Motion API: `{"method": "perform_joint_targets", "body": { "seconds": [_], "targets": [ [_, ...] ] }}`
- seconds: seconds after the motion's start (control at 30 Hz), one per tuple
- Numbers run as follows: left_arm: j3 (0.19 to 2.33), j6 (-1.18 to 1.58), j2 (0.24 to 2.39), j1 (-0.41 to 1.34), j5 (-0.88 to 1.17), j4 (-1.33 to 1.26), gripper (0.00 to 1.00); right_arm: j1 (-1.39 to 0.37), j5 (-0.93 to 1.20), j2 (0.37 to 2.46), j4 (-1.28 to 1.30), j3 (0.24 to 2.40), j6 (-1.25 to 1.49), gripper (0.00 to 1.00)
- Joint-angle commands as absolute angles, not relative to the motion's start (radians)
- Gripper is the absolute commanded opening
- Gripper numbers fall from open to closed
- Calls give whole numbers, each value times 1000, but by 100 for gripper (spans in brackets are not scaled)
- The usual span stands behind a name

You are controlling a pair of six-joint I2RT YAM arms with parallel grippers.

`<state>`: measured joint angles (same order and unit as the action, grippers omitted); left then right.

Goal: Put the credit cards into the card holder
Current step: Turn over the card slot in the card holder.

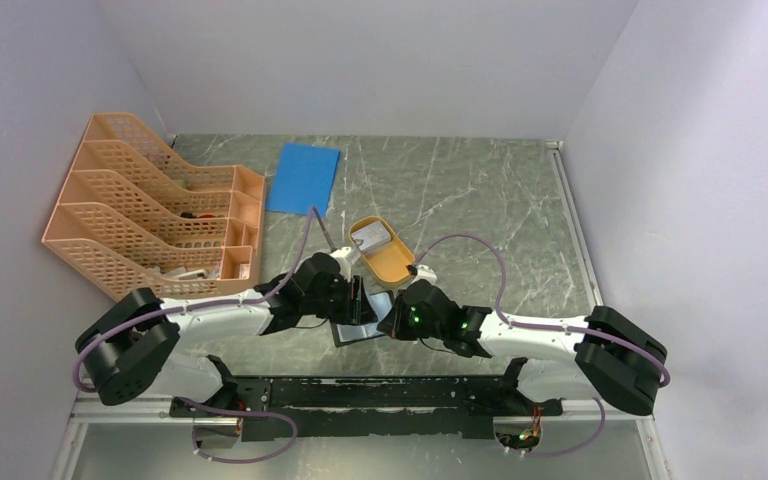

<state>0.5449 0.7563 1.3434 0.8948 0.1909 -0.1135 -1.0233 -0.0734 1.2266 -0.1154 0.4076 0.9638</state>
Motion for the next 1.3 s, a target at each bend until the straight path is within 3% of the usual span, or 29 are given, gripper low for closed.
{"method": "perform_joint_targets", "body": {
  "seconds": [0.0,0.33,0.5,0.97,1.17,1.27],
  "targets": [
    [526,770,1371,900,263,-222,47,-1030,-82,1222,-150,422,958,0],
    [517,782,1402,899,272,-259,27,-1031,-83,1208,-153,417,960,0],
    [514,786,1405,899,257,-252,24,-1031,-82,1206,-156,413,961,0],
    [518,791,1418,900,246,-257,5,-1031,-72,1201,-166,410,956,0],
    [515,786,1399,899,204,-217,5,-1030,-84,1185,-142,408,956,0],
    [513,780,1390,900,185,-191,5,-1030,-99,1169,-116,407,958,14]
  ]
}}
